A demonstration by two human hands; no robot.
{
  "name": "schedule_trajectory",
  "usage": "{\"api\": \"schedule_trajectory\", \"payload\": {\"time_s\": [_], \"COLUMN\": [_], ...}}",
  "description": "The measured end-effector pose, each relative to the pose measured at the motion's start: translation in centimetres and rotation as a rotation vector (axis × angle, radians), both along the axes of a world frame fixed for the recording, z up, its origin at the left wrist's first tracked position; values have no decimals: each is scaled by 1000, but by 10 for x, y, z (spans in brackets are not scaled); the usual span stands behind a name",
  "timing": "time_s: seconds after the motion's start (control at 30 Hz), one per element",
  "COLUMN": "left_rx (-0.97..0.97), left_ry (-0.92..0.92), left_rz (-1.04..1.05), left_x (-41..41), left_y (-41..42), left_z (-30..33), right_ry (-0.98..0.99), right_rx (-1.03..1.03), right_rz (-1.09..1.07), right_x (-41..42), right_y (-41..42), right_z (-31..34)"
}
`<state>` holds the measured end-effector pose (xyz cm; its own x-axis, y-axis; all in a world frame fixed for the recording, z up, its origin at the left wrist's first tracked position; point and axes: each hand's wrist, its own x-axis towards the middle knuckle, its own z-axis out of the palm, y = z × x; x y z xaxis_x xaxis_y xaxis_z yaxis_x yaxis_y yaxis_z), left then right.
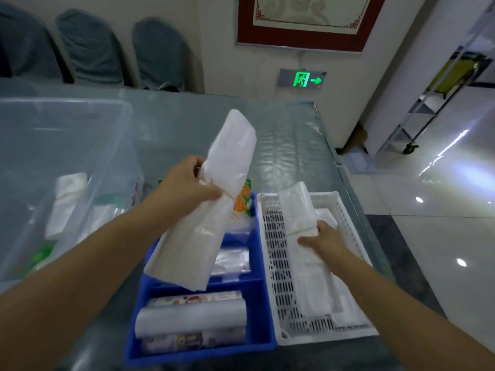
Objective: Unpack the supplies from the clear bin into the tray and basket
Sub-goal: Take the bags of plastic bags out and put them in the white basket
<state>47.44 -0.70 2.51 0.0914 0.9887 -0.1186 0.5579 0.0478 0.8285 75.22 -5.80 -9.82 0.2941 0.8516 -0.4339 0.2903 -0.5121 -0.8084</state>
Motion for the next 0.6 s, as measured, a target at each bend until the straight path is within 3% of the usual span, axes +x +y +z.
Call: {"api": "schedule_trajectory", "payload": {"time_s": [0.17, 0.27, 0.33, 0.43, 0.6], "left_rx": [-83, -126, -139, -142, -165], "left_ry": [55, 45, 50, 29, 54], "left_rz": [80, 115, 121, 131, 115], "left_x": [18, 22, 25, 27, 30], "left_y": [-14, -17, -17, -16, -12], "left_z": [-27, -33, -37, -45, -55], "right_ry": [117, 22, -188, -705, -924], "right_rx": [24, -26, 18, 136, 151], "right_rz": [47, 130, 186, 331, 706], "right_x": [-13, -25, -27, -18, -12], "right_y": [-9, -15, -18, -24, -40], "right_z": [-40, -57, -68, -75, -87]}}
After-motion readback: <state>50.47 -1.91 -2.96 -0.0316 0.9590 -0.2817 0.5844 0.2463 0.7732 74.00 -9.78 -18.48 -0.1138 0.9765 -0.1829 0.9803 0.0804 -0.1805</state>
